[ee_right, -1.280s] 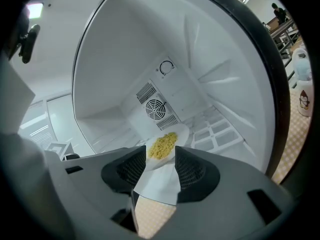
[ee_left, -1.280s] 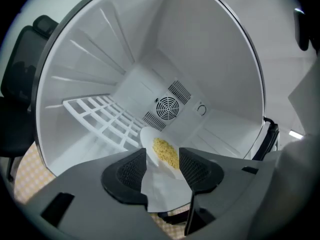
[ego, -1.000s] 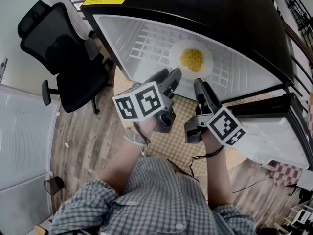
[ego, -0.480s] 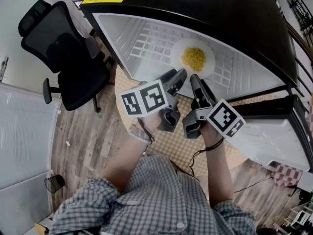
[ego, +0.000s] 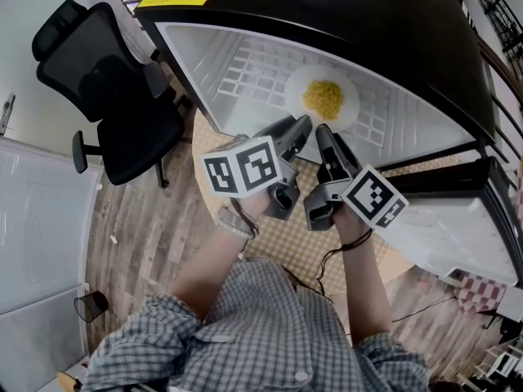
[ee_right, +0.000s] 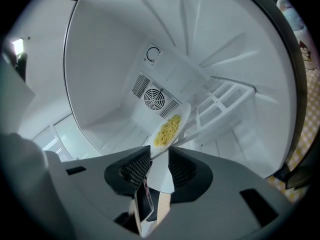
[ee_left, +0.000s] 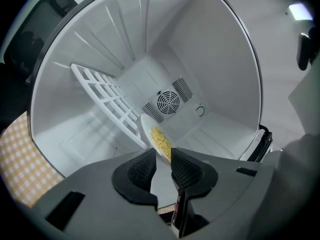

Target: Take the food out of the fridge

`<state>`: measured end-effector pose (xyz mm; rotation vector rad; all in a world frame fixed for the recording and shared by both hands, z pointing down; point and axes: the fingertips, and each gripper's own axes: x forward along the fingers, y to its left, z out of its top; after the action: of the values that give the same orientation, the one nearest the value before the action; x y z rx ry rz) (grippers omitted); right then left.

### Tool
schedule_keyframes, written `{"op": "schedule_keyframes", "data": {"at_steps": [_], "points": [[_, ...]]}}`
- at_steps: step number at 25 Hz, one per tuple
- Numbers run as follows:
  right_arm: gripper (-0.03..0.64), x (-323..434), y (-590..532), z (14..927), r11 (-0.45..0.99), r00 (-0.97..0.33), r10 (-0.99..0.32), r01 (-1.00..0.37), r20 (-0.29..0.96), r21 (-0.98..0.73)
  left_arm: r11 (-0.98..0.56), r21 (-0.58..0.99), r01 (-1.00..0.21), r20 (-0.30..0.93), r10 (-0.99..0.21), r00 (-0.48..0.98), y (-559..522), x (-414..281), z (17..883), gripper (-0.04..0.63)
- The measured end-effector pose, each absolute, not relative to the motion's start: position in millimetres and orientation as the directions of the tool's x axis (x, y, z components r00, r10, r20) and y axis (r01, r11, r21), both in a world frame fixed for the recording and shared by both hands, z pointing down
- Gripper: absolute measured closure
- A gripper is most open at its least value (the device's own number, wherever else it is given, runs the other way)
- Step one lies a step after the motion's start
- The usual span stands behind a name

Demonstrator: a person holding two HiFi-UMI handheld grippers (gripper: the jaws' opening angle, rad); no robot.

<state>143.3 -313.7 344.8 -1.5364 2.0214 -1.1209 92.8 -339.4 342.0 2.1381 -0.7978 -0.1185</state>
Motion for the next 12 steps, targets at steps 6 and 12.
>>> {"op": "schedule_keyframes", "data": {"at_steps": [6, 12], "points": [[0.506, 141.5, -305.9, 343.6, 0.101, -0.348, -0.923, -0.63, 0.164, -0.77, -0.464, 0.724, -0.51, 0.18, -0.586, 0.79, -331.6, 89.6, 339.9, 0.499], [0.506, 137.7, -294.8, 345.8, 0.114, -0.361, -0.919, -0.627, 0.158, -0.771, -0.474, 0.716, -0.512, 0.175, -0.588, 0.789, -320.1, 85.6, 340.5, 0.503]]}}
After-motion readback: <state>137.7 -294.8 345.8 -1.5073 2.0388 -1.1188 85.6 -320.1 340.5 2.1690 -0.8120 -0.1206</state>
